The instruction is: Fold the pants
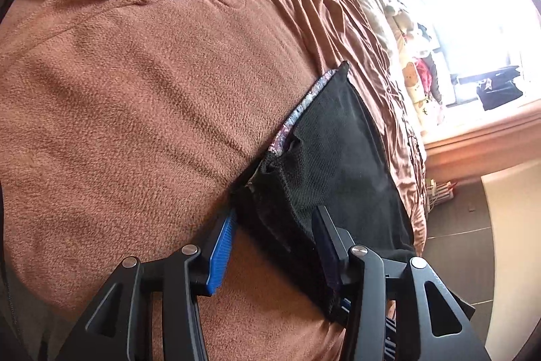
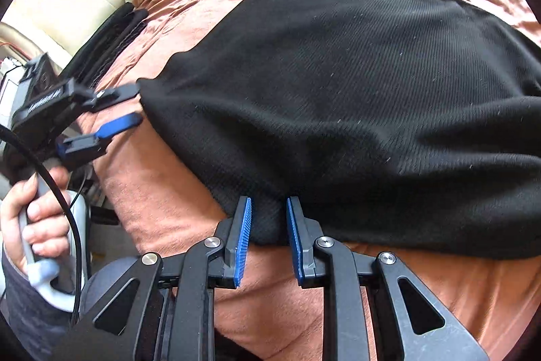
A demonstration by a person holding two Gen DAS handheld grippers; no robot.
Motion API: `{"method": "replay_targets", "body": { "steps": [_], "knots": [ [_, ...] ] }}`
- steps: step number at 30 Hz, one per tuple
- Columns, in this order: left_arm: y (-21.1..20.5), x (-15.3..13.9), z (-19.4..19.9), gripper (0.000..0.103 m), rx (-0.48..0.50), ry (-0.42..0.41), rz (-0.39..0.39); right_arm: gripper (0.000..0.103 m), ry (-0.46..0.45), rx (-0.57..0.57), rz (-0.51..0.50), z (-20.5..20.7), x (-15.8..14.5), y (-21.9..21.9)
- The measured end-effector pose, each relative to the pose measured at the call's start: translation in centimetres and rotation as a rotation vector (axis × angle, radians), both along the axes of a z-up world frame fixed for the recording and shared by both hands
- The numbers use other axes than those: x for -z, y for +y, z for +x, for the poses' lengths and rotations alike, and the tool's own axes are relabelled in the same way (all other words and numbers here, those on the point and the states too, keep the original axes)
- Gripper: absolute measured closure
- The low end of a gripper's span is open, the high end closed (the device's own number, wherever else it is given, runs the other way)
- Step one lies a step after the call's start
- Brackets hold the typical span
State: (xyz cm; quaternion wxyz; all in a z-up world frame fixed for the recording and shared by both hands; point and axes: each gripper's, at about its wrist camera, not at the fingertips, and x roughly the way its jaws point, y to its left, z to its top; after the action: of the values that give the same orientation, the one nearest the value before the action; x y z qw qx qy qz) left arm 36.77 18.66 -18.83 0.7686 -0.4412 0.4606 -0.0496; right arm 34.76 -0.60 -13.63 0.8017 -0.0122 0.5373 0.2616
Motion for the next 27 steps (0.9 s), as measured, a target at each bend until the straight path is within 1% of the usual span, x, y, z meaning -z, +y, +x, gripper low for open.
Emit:
{"method": "replay_targets", "body": {
  "steps": [5,8,11,16,18,22,27],
  "knots": [
    [0.0,0.5,1.3,0.054,0.01,-0.001,0.007,0.084,0.016,0.016,0.03,0.3,0.2,-0.5],
    [0.0,0.7,1.8,0.054,0.021,-0.009,0.002,0.084,0.012,0.011,0.018,0.1,0.1,-0.4],
    [-0.2,0.6,1.9,0.054,0.032,-0.021,0.006,0.084,0.004,0.001,0.019,0.0,-0.6,-0.2],
    [-0.7,0.4,1.5,0.054,0.061,-0.049,0.015,0.084,-0.074,-0.002,0.069,-0.5,-3.2,-0.5],
    [-0.6,0.1,1.3,0.054,0.066,-0.076,0.021,0.084,-0.109,0.015,0.085,-0.5,-4.2,-1.0],
    [0.1,-0.6,1.1,0.054,0.048,-0.132,0.016,0.084,-0.187,0.09,0.056,-0.1,-5.4,-2.6],
    [-0.3,-0.2,2.0,0.054,0.082,-0.1,0.031,0.084,-0.215,0.184,0.002,0.7,-5.0,-4.4]
  ]
}}
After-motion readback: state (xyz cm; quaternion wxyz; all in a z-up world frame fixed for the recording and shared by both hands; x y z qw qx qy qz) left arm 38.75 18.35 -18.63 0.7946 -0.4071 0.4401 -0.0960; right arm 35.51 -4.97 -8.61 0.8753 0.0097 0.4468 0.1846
